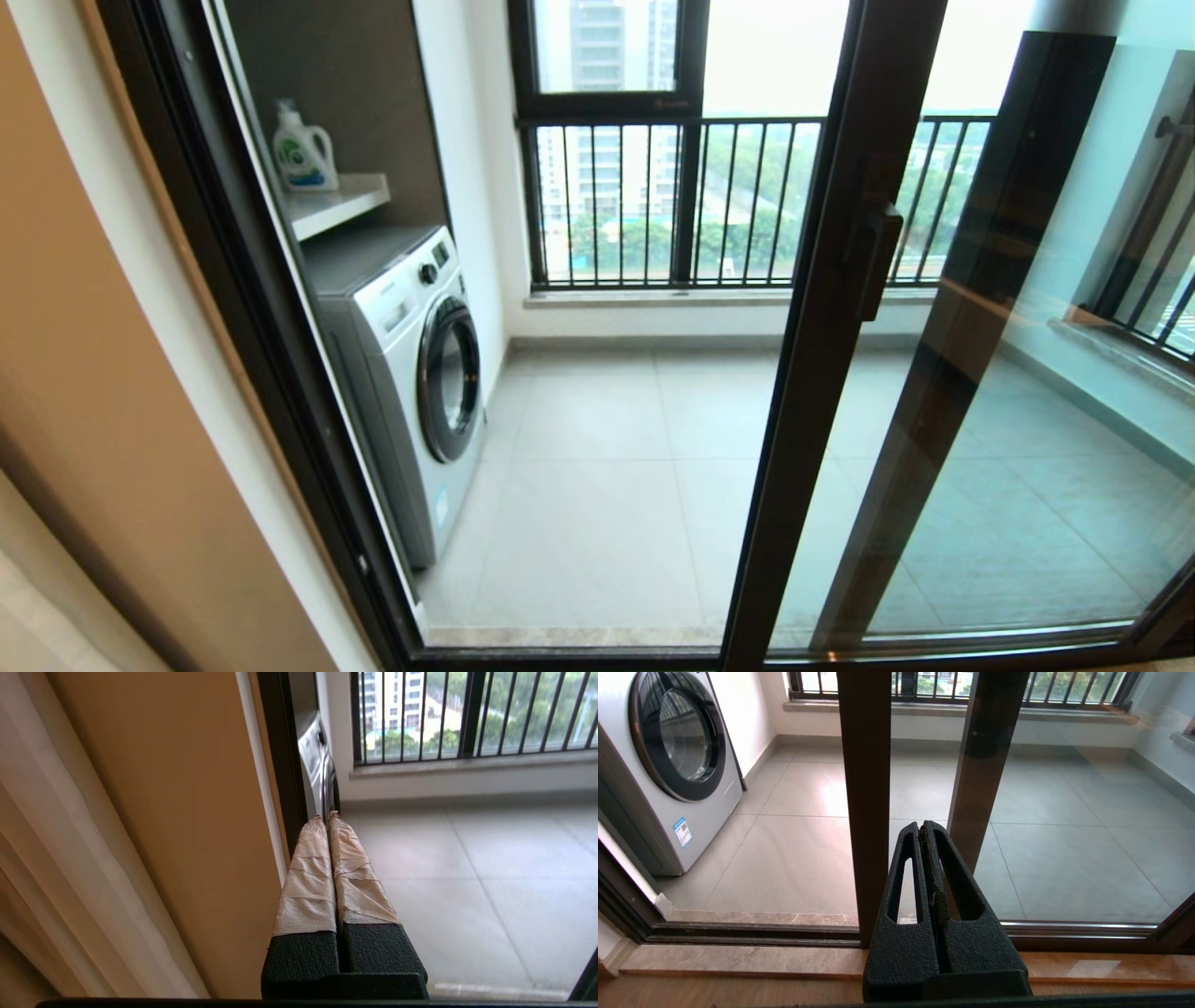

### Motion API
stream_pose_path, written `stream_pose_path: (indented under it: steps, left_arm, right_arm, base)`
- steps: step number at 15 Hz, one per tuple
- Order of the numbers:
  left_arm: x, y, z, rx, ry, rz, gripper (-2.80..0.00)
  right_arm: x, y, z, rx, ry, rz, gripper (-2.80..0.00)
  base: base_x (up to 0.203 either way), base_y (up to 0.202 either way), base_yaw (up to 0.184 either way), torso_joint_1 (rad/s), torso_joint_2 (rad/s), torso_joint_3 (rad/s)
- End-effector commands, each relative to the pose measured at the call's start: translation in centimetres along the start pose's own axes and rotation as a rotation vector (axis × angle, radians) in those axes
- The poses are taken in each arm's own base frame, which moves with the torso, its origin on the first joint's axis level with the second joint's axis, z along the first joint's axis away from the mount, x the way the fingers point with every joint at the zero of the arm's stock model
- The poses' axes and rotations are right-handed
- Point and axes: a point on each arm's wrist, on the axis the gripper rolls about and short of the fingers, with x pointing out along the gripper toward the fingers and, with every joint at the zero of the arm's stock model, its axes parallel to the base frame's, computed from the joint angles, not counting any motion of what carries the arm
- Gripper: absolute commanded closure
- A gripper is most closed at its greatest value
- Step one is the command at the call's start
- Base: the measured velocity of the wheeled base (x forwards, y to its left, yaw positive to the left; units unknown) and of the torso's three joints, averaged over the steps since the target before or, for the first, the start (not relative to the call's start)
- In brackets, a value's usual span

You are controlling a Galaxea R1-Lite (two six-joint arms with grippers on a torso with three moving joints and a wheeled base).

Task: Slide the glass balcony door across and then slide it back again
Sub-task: Open the slid door

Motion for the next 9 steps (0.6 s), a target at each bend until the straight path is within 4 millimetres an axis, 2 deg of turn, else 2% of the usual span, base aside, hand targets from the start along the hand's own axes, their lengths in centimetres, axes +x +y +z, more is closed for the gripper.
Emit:
stream_pose_path:
  steps: [1, 3, 4, 6, 9]
  left_arm:
    - [0.7, -1.1, -5.7, 0.026, 0.081, -0.028, 0.0]
    - [1.6, -1.9, -9.1, 0.03, 0.139, -0.114, 0.0]
    - [1.6, -2.1, -9.7, 0.02, 0.158, -0.146, 0.0]
    - [1.7, -2.1, -9.3, -0.081, 0.134, -0.157, 0.0]
    - [1.6, -2.0, -9.4, -0.073, 0.134, -0.15, 0.0]
  right_arm:
    - [0.0, 0.0, 0.0, 0.0, 0.001, 0.001, 0.0]
    - [0.0, 0.0, 0.0, -0.002, 0.001, 0.001, 0.0]
    - [0.0, 0.0, 0.0, 0.0, 0.001, 0.001, 0.0]
    - [0.0, 0.0, 0.0, 0.0, 0.002, 0.001, 0.0]
    - [0.0, 0.0, 0.0, 0.0, 0.001, 0.001, 0.0]
  base:
    - [0.0, 0.0, 0.0, 0.0, 0.0, 0.0]
    - [0.0, 0.0, 0.0, 0.0, 0.0, 0.0]
    - [0.0, 0.0, 0.0, 0.0, 0.0, 0.0]
    - [0.0, 0.0, 0.0, 0.0, 0.0, 0.0]
    - [0.0, 0.0, 0.0, 0.0, 0.0, 0.0]
